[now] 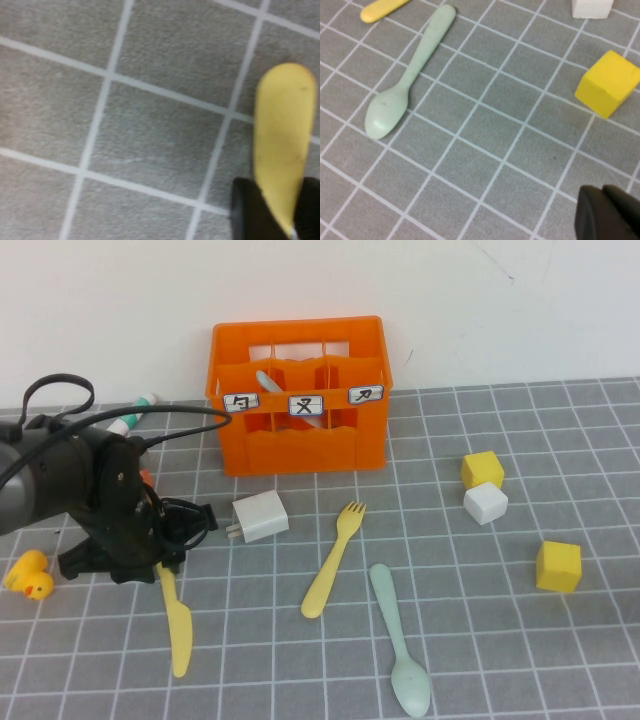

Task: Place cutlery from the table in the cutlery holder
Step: Pick up the knife

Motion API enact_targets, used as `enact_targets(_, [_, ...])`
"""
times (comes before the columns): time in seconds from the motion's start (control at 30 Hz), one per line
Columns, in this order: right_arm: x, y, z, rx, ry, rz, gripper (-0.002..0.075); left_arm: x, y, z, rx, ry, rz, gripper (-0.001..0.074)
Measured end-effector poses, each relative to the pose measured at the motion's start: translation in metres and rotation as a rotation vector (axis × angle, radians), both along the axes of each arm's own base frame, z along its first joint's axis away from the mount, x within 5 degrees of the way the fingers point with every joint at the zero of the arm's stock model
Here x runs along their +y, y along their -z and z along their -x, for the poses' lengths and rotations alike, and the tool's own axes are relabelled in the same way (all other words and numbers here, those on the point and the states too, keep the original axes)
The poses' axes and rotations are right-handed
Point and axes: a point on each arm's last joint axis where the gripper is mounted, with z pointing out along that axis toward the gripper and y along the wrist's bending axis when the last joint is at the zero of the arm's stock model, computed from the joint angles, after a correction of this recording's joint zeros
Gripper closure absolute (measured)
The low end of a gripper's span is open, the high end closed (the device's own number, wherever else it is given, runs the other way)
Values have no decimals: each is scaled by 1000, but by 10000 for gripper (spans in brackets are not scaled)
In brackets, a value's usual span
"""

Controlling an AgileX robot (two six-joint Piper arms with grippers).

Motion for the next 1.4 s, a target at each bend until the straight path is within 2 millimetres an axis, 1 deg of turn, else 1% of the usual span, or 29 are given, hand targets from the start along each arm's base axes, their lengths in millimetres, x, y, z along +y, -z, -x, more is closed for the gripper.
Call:
enact_targets(0.1, [0, 0, 0, 0, 0, 0, 729, 1, 0, 0, 10, 4, -20, 612])
enact_targets(0.23, [0, 0, 0, 0, 0, 0, 729, 4, 0, 0, 12, 15, -49, 617])
enact_targets(0.4, [0, 0, 0, -1, -1, 1, 729, 5, -6, 0, -3, 35, -77, 617])
enact_targets(0.47, [0, 0, 0, -2, -4, 3, 729, 6, -9, 1, -6, 40, -88, 633])
enact_targets(0.53, [0, 0, 0, -3, -5, 2, 729, 7, -18, 2, -29, 42, -89, 682])
enact_targets(0.6, [0, 0, 0, -3, -5, 2, 729, 8, -28, 4, -58, 43, -85, 713])
enact_targets(0.8, [0, 0, 0, -3, -5, 2, 729, 10, -57, 10, -158, 49, -67, 732])
enact_targets(0.87, [0, 0, 0, -3, -5, 2, 729, 11, -62, 12, -165, 52, -73, 734])
enact_targets(1.2, [0, 0, 0, -3, -5, 2, 729, 13, -53, 22, -84, 58, -89, 735])
enact_targets(1.4, [0, 0, 0, -2, -6, 2, 729, 7, -33, 37, -19, 91, -81, 735])
